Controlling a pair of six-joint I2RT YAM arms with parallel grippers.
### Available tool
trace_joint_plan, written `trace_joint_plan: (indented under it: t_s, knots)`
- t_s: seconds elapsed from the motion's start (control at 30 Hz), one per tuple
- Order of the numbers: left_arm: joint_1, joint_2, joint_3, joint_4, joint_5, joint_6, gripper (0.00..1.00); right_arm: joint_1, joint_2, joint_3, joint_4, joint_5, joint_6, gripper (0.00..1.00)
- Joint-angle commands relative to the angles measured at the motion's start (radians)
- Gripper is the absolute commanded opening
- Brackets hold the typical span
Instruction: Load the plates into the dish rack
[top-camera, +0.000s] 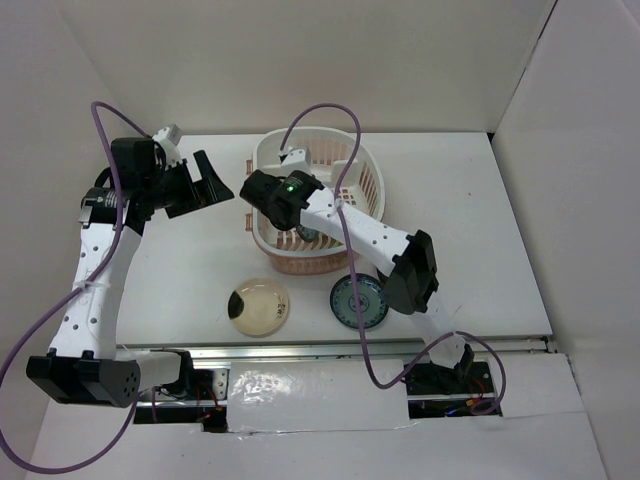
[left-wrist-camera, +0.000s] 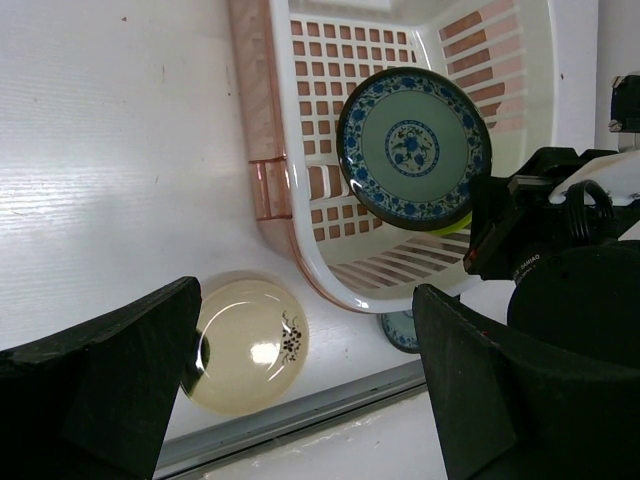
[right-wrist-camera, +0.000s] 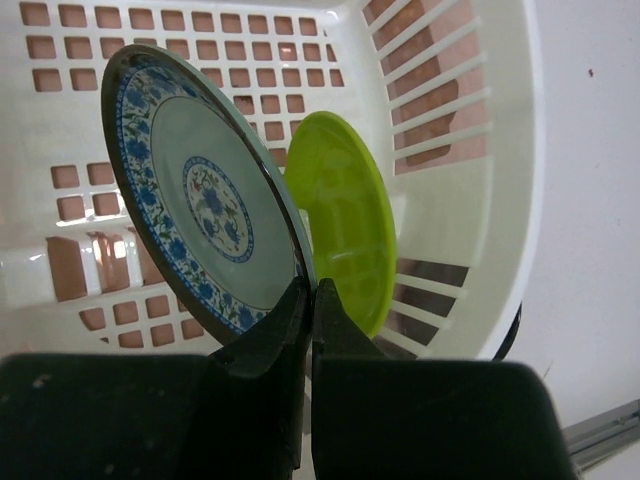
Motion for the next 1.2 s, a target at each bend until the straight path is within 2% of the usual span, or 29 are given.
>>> trace_joint_plan:
  t_s: [0.0, 0.5, 0.77, 0.93, 1.17]
  knots:
    - [0.007, -0.037, -0.009, 0.023, 0.005, 0.001, 0.99, 0.003, -0.003, 0.023, -0.035, 0.003, 0.043, 0.00]
    - [0.007, -0.022, 0.022, 0.001, -0.019, 0.018, 0.99, 0.003, 0.041, 0.037, -0.101, -0.038, 0.159, 0.00]
    - [0.005, -0.026, 0.013, 0.006, -0.015, 0.020, 0.99, 0.003, -0.025, -0.017, -0.101, -0.006, 0.224, 0.00]
    - [0.005, -0.023, 0.013, 0.003, -0.008, 0.023, 0.99, 0.006, -0.045, -0.026, -0.104, -0.030, 0.196, 0.00]
    - [0.005, -0.034, -0.001, 0.011, -0.003, 0.025, 0.99, 0.006, -0.109, -0.133, -0.102, -0.014, 0.236, 0.00]
